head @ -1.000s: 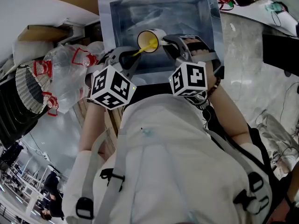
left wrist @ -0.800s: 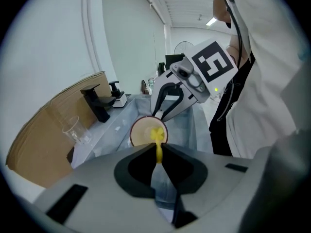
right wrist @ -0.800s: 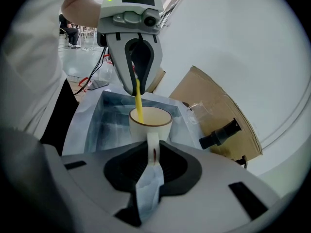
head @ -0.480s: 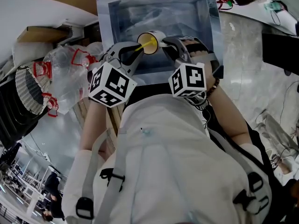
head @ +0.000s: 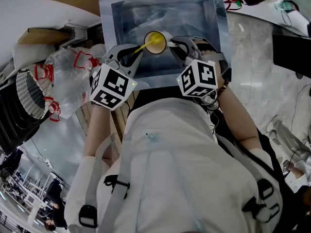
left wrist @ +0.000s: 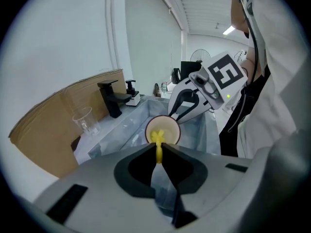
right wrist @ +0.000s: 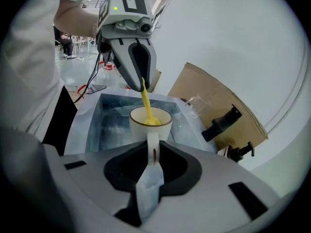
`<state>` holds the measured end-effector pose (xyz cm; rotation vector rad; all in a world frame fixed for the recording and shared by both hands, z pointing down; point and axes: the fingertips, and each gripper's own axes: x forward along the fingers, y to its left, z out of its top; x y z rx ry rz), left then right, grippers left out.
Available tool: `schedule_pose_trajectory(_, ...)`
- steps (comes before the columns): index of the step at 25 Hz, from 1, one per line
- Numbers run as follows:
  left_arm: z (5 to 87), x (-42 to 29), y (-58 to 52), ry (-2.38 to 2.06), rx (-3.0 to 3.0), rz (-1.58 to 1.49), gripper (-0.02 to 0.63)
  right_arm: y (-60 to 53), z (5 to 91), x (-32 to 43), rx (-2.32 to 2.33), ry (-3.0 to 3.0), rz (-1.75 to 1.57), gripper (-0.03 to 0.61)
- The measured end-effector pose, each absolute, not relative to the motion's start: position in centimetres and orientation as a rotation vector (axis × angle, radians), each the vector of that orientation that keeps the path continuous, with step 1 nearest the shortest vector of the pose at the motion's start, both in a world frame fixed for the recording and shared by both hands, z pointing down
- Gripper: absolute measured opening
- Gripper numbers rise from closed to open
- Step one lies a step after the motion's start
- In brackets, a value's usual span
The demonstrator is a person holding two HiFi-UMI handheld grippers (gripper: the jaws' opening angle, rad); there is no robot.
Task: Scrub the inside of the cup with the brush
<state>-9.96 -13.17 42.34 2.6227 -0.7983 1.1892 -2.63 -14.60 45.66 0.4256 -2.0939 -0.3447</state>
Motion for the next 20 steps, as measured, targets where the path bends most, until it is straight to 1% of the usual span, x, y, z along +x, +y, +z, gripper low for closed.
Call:
schedule_pose_trajectory(15,41.3,-9.6,-12.7,-0.797,2.553,0.660,0.040,-15.2,47.0,-0.4,0.551,-2.271,-0.045,0.069)
schedule_pose_trajectory(20,40.9,-10.0,-12.7,-0.830,2.527,0.562,0.041,-15.7,48.1,0.7,0.621,-2.311,0.066,0.069)
